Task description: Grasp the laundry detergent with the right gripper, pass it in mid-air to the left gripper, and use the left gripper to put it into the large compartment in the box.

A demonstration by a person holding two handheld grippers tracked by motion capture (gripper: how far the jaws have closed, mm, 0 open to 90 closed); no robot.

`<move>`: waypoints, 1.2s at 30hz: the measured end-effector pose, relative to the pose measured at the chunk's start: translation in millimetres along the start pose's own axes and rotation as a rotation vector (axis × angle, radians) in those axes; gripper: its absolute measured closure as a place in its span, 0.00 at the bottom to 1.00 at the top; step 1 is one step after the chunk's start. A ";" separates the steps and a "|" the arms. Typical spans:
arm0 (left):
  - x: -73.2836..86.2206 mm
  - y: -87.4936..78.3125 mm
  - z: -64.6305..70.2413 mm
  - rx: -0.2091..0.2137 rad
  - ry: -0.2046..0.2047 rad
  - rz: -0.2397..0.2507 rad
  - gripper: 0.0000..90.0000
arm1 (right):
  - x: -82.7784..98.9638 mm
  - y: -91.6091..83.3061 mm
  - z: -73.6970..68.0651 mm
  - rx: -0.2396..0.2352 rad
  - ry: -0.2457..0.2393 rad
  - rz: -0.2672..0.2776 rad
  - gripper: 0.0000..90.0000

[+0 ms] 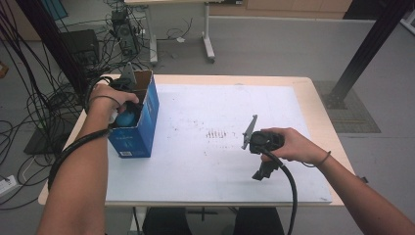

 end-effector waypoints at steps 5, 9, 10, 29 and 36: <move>0.1 0.3 0.2 -0.003 0.000 0.004 0.42 | -0.5 -1.2 -0.7 0.001 0.006 -0.004 0.08; 0.0 0.2 0.2 -0.003 0.000 0.003 0.42 | -0.6 -0.6 -0.1 0.003 -0.002 -0.002 0.08; 0.0 0.3 0.3 -0.003 0.000 0.004 0.42 | -0.5 -0.7 -0.1 0.003 0.000 -0.003 0.08; 0.9 0.3 0.2 -0.002 -0.004 0.004 0.42 | -1.1 -1.0 -1.1 0.003 0.000 -0.008 0.08; 1.1 0.3 0.3 0.003 -0.003 -0.001 0.42 | -1.6 -0.3 -0.1 0.006 -0.005 -0.004 0.08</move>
Point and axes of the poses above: each handheld gripper's, and its own axes: y roughly forward along the jaws, x roughly out of its underside, z roughly to its right, the point moved 7 cm from there along y, roughly forward along the jaws, and after that the axes turned 7 degrees about x, right-handed, at the moved point
